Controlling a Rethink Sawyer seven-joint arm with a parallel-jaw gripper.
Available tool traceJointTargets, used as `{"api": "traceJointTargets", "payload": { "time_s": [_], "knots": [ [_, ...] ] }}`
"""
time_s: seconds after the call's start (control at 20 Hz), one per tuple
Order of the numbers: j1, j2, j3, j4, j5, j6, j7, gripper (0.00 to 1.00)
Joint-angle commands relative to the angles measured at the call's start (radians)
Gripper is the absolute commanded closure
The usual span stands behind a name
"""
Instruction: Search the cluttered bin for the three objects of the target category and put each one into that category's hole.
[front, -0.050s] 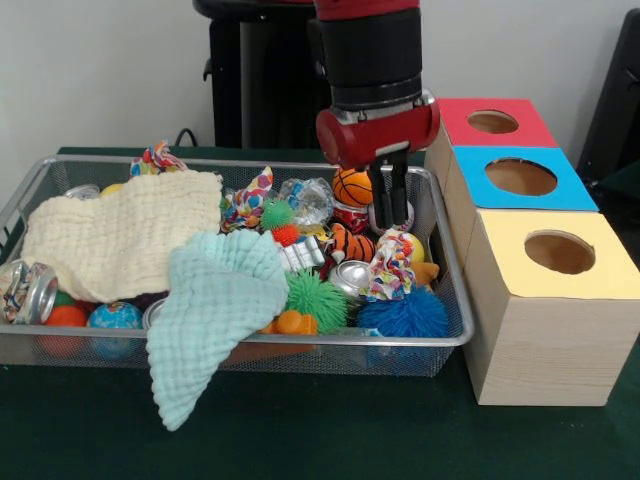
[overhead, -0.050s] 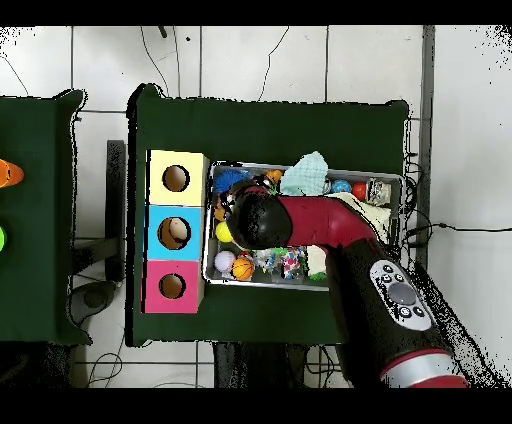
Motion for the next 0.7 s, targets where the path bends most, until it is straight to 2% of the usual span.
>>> {"api": "traceJointTargets", "payload": {
  "time_s": [0.05,0.25,0.55,0.6,0.7],
  "knots": [
    [-0.011,-0.047,0.044,0.017,0.038,0.109,0.088,1.0],
    [-0.011,-0.046,0.046,0.025,0.043,0.101,0.088,1.0],
    [0.001,0.009,0.028,0.017,0.021,0.037,0.103,1.0],
    [0.001,0.014,0.025,0.017,0.015,0.026,0.103,0.0],
    [-0.006,0.019,0.027,0.025,0.013,0.002,0.109,0.0]
  ]
}}
